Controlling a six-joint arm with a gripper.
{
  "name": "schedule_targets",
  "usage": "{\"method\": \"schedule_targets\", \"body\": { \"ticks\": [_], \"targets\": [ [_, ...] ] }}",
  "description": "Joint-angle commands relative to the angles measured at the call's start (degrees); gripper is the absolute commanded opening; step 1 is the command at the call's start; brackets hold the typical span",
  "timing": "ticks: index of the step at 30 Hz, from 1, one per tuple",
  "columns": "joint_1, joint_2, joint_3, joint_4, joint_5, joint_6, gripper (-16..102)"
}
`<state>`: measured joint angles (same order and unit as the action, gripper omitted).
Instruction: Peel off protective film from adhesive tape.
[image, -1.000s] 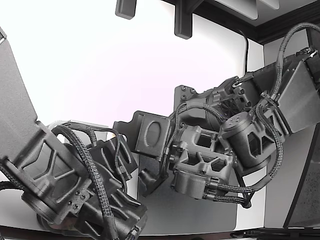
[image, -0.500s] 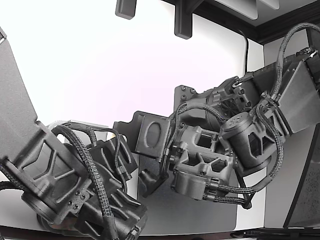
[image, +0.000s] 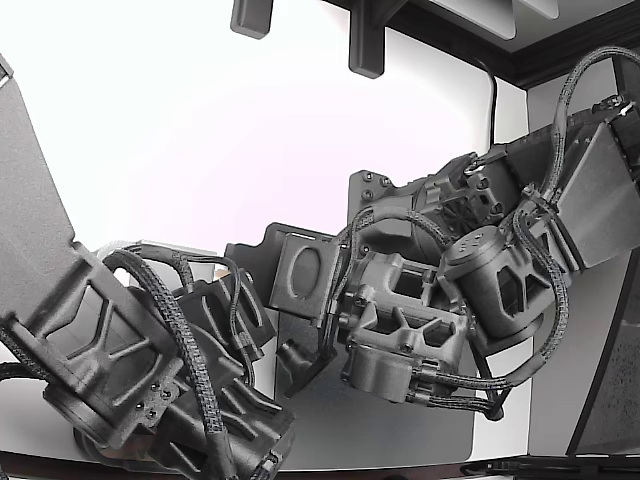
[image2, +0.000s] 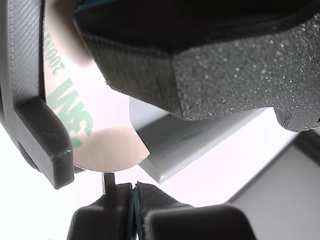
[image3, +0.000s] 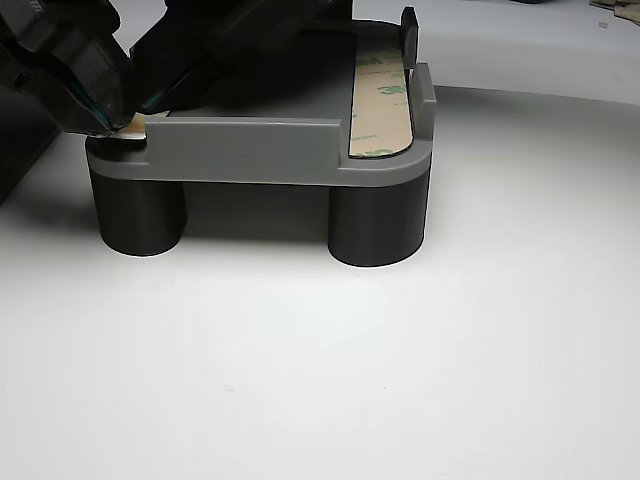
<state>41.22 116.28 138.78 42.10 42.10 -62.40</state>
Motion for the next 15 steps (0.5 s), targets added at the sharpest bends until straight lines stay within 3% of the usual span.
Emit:
{"method": "schedule_targets", "body": {
  "ticks": [1,15],
  "targets": [
    [-0.4,1.0,-1.8,-0.2,0.3,-0.2,-10],
    [-0.4,1.8,-0.4,-1.3,0.4,-0.3,-10]
  ]
}}
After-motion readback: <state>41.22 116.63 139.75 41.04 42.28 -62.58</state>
